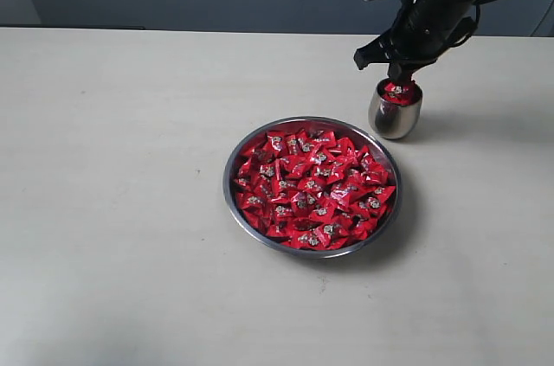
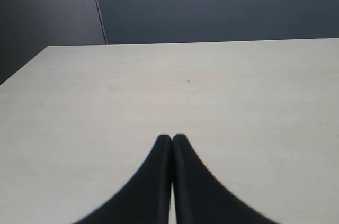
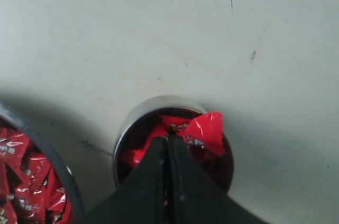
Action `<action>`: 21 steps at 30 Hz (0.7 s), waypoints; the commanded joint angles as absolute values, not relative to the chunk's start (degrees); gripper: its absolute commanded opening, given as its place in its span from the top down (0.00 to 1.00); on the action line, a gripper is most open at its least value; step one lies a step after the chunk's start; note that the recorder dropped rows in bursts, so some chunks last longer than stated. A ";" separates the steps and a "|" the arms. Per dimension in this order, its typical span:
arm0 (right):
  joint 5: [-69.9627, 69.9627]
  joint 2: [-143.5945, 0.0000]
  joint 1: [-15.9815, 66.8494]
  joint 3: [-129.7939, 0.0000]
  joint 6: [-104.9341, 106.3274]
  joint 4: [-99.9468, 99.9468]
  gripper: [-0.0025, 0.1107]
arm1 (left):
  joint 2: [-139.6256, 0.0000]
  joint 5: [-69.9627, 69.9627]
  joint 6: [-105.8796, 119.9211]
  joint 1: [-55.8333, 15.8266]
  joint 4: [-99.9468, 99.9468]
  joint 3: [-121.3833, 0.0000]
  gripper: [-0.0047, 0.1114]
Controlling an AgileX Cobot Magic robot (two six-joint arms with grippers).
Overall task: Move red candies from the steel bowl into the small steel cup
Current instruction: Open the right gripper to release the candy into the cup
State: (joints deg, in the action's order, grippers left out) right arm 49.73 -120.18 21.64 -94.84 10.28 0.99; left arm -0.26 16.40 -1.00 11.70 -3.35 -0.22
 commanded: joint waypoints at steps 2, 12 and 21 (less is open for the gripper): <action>49.44 -119.61 21.34 -95.12 10.26 1.80 0.98 | 0.00 16.30 -1.15 11.27 -3.67 0.00 0.96; 49.29 -119.61 21.34 -95.12 10.26 1.67 0.80 | 0.00 16.30 -1.15 11.27 -3.67 0.00 0.96; 49.40 -119.61 21.34 -95.12 10.26 1.67 0.76 | 0.00 16.30 -1.15 11.27 -3.67 0.00 0.96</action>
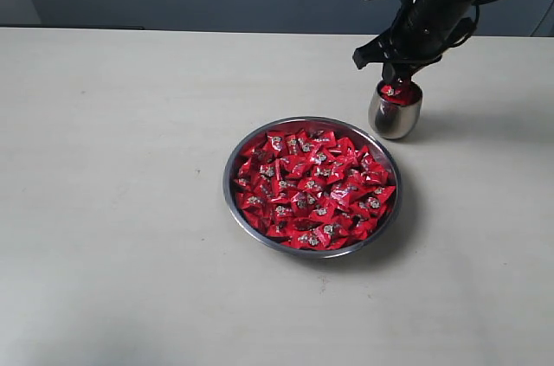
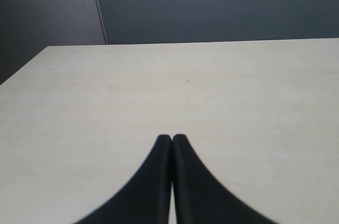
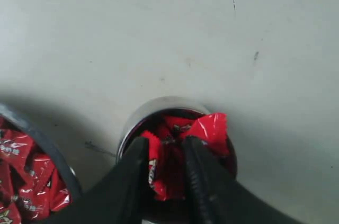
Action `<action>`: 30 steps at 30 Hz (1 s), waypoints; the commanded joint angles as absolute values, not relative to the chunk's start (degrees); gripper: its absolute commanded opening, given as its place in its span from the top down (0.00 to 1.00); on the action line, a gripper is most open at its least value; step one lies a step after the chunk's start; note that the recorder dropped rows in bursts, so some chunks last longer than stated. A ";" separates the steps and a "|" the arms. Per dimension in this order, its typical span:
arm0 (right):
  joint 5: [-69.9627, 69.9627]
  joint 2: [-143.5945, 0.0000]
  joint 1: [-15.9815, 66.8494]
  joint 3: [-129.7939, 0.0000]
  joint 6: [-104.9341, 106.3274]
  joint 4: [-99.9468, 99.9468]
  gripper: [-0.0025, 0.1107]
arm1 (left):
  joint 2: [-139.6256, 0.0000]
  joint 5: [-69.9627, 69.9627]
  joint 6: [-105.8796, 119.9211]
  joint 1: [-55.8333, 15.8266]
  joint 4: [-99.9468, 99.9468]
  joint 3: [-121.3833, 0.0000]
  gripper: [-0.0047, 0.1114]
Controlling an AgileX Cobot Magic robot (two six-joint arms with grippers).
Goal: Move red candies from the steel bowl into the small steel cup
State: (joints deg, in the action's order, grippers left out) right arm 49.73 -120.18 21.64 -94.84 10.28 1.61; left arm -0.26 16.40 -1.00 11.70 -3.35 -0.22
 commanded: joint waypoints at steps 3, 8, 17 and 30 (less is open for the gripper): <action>49.53 -118.68 21.34 -95.12 10.26 1.57 0.76 | 0.00 16.30 -1.15 11.27 -3.67 0.00 0.96; 49.53 -116.27 21.34 -95.12 10.26 1.41 0.76 | 0.00 16.30 -1.15 11.27 -3.67 0.00 0.96; 50.38 -113.25 21.34 -95.12 10.26 1.41 0.77 | 0.00 16.30 -1.15 11.27 -3.67 0.00 0.96; 47.43 -108.23 21.34 -93.68 7.50 1.53 0.98 | 0.00 16.30 -1.15 11.27 -3.67 0.00 0.96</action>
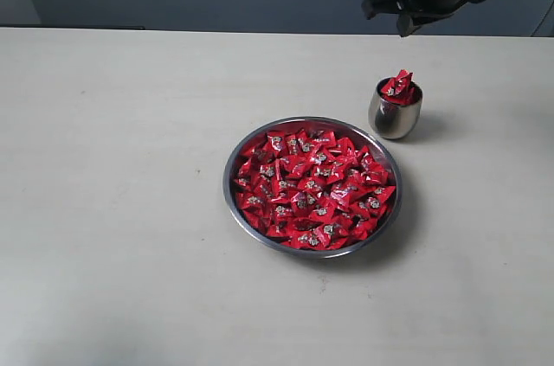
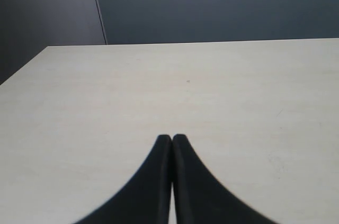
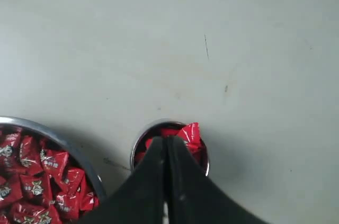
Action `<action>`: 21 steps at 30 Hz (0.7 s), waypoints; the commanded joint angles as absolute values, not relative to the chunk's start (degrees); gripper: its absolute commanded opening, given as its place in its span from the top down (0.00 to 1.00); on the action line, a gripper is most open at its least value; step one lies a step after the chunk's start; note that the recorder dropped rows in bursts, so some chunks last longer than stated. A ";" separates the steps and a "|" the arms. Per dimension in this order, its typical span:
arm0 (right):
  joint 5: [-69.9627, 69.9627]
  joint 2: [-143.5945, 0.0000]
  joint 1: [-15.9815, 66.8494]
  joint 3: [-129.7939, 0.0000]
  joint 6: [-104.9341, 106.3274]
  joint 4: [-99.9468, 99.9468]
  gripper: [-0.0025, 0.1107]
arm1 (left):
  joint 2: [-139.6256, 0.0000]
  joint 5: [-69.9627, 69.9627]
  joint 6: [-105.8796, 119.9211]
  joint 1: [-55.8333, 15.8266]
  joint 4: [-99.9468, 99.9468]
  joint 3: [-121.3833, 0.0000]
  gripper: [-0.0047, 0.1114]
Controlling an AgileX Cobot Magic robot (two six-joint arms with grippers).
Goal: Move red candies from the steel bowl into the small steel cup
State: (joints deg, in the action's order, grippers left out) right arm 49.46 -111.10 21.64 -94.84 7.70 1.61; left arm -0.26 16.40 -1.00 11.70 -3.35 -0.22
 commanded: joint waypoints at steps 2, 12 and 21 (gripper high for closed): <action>42.88 -105.41 21.34 -90.05 6.75 1.53 0.98 | 0.00 16.30 -1.15 11.27 -3.67 0.00 0.96; 19.31 -87.02 21.21 -64.92 6.41 1.17 0.98 | 0.00 16.30 -1.15 11.27 -3.67 0.00 0.96; 17.47 -71.53 21.21 -52.97 6.17 1.89 0.98 | 0.00 16.30 -1.15 11.27 -3.67 0.00 0.96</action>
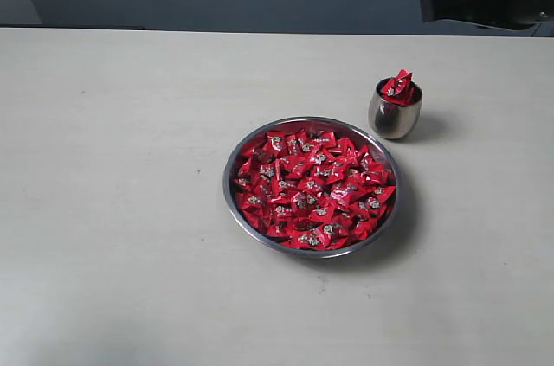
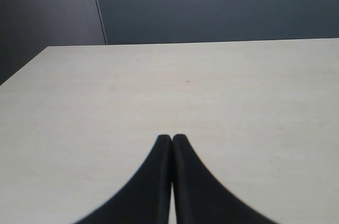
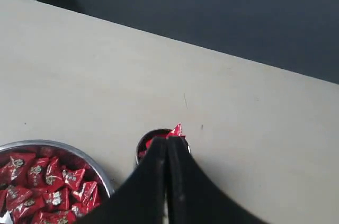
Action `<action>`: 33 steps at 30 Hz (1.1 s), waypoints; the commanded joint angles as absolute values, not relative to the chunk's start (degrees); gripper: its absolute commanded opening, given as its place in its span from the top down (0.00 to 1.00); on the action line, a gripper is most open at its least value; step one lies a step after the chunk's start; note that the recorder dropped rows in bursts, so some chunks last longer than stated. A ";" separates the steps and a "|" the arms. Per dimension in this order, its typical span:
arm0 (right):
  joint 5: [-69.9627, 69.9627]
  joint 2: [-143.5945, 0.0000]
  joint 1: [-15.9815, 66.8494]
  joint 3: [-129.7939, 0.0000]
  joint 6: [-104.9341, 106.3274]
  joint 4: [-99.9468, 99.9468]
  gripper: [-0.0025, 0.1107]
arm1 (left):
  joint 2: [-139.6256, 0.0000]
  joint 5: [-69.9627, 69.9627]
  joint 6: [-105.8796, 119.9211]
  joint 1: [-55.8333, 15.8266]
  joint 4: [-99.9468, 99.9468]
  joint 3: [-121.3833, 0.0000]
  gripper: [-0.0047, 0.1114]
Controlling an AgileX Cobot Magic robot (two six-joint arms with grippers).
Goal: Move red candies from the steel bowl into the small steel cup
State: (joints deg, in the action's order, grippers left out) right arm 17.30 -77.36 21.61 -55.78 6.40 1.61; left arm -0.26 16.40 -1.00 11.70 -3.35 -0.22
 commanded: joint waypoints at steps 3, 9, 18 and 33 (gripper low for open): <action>18.84 -67.82 21.21 -51.89 3.55 1.89 0.98 | 0.00 16.30 -1.15 11.27 -3.67 0.00 0.96; 15.85 -57.75 21.21 -44.94 -0.41 1.53 0.98 | 0.00 16.30 -1.15 11.27 -3.67 0.00 0.96; 24.45 -50.04 21.21 -44.13 -0.41 0.00 0.98 | 0.00 16.30 -1.15 11.27 -3.67 0.00 0.96; 31.22 -46.29 21.21 -44.13 -0.41 -1.28 0.98 | 0.00 16.30 -1.15 11.27 -3.67 0.00 0.96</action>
State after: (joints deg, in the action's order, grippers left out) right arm 30.12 -46.66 21.51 -44.44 -0.31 0.70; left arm -0.26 16.40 -1.00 11.70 -3.35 -0.22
